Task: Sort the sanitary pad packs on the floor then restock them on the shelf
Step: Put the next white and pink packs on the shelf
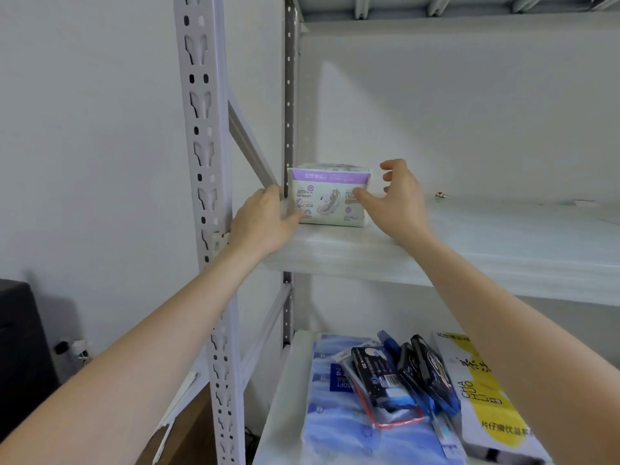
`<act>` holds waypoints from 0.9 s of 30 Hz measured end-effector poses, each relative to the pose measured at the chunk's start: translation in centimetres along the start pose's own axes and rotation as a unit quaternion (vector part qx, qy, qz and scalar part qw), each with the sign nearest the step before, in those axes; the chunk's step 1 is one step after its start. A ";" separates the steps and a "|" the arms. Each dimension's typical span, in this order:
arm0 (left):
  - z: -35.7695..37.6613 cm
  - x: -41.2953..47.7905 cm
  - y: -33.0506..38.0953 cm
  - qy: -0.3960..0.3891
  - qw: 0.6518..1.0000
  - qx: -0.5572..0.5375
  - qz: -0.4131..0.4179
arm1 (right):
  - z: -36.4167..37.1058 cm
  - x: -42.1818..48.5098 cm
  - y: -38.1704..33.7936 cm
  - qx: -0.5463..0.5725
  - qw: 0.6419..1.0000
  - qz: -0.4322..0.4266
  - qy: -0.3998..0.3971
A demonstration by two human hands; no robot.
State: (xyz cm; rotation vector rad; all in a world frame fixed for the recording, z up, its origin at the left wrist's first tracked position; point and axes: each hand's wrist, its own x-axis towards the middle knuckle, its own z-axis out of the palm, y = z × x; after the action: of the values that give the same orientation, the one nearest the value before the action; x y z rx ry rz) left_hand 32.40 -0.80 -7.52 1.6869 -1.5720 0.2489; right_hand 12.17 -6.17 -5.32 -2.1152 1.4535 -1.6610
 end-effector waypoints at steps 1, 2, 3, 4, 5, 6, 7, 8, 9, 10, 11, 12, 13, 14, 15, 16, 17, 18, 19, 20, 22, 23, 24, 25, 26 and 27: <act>-0.2 -1.2 0.1 0.024 0.999 0.014 0.024 | -0.5 -0.9 -0.2 -0.021 1.000 -0.019 0.007; -0.6 -2.4 0.2 0.048 0.997 0.024 0.047 | -1.0 -1.9 -0.4 -0.046 0.998 -0.037 0.012; -0.9 -3.7 0.2 0.069 0.995 0.032 0.067 | -1.5 -2.9 -0.7 -0.074 0.996 -0.054 0.015; -1.2 -4.8 0.2 0.084 0.992 0.043 0.087 | -2.1 -4.1 -1.0 -0.106 0.992 -0.069 0.019; -1.5 -6.1 0.1 0.093 0.988 0.062 0.107 | -2.7 -5.3 -1.1 -0.139 0.986 -0.085 0.023; -1.7 -7.3 0.0 0.096 0.984 0.085 0.127 | -3.3 -6.8 -1.2 -0.169 0.980 -0.103 0.028; -1.9 -8.7 0.0 0.096 0.979 0.107 0.145 | -3.9 -8.4 -1.3 -0.194 0.973 -0.120 0.032; -2.0 -10.2 0.0 0.095 0.975 0.122 0.160 | -4.5 -10.2 -1.3 -0.216 0.967 -0.134 0.034; -2.0 -11.8 0.0 0.093 0.972 0.133 0.171 | -5.1 -12.0 -1.2 -0.234 0.961 -0.146 0.031; -1.8 -13.5 0.0 0.087 0.970 0.141 0.180 | -5.6 -13.9 -1.1 -0.248 0.956 -0.154 0.024; -1.7 -15.2 0.1 0.076 0.968 0.150 0.186 | -6.0 -15.8 -0.9 -0.259 0.953 -0.158 0.012; -1.5 -17.0 0.2 0.064 0.967 0.157 0.189 | -6.4 -17.7 -0.6 -0.270 0.950 -0.159 -0.007; -1.2 -18.8 0.3 0.054 0.966 0.166 0.192 | -6.8 -19.4 -0.3 -0.282 0.946 -0.156 -0.029; -1.0 -20.6 0.5 0.045 0.964 0.175 0.195 | -7.3 -21.1 0.2 -0.295 0.942 -0.151 -0.051; -0.7 -22.3 0.7 0.035 0.962 0.184 0.201 | -7.8 -22.8 0.7 -0.306 0.938 -0.145 -0.070; -0.3 -24.1 1.0 0.027 0.960 0.190 0.206 | -8.3 -24.5 1.3 -0.315 0.935 -0.138 -0.086; 0.0 -25.8 1.3 0.019 0.958 0.194 0.210 | -8.9 -26.1 1.8 -0.319 0.933 -0.133 -0.100; 0.4 -27.6 1.6 0.011 0.957 0.195 0.213 | -9.5 -27.7 2.4 -0.321 0.932 -0.130 -0.110; 0.9 -29.4 2.0 0.002 0.957 0.196 0.215 | -10.2 -29.3 3.1 -0.321 0.931 -0.129 -0.118; 1.3 -31.1 2.5 -0.008 0.956 0.200 0.215 | -10.9 -30.8 3.8 -0.322 0.930 -0.128 -0.126; 2.3 -34.7 3.4 -0.029 0.956 0.204 0.208 | -12.3 -33.6 5.4 -0.334 0.923 -0.120 -0.148; 2.8 -36.5 3.8 -0.040 0.957 0.204 0.202 | -13.0 -35.0 6.3 -0.340 0.919 -0.112 -0.163; 3.3 -38.4 4.3 -0.053 0.957 0.204 0.197 | -13.8 -36.4 7.2 -0.344 0.916 -0.101 -0.182; 3.8 -40.5 4.9 -0.066 0.958 0.203 0.192 | -14.7 -37.8 8.2 -0.345 0.912 -0.089 -0.202; 4.4 -42.5 5.4 -0.078 0.958 0.201 0.187 | -15.5 -39.4 9.1 -0.346 0.908 -0.079 -0.221; 4.9 -44.5 6.0 -0.092 0.959 0.199 0.181 | -16.4 -41.0 10.1 -0.347 0.905 -0.071 -0.236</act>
State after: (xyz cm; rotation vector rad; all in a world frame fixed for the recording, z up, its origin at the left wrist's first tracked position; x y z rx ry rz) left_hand 15.89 29.92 -36.21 1.7415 -2.0785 0.6485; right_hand -5.30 24.70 -33.57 -2.7493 1.9162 -0.5674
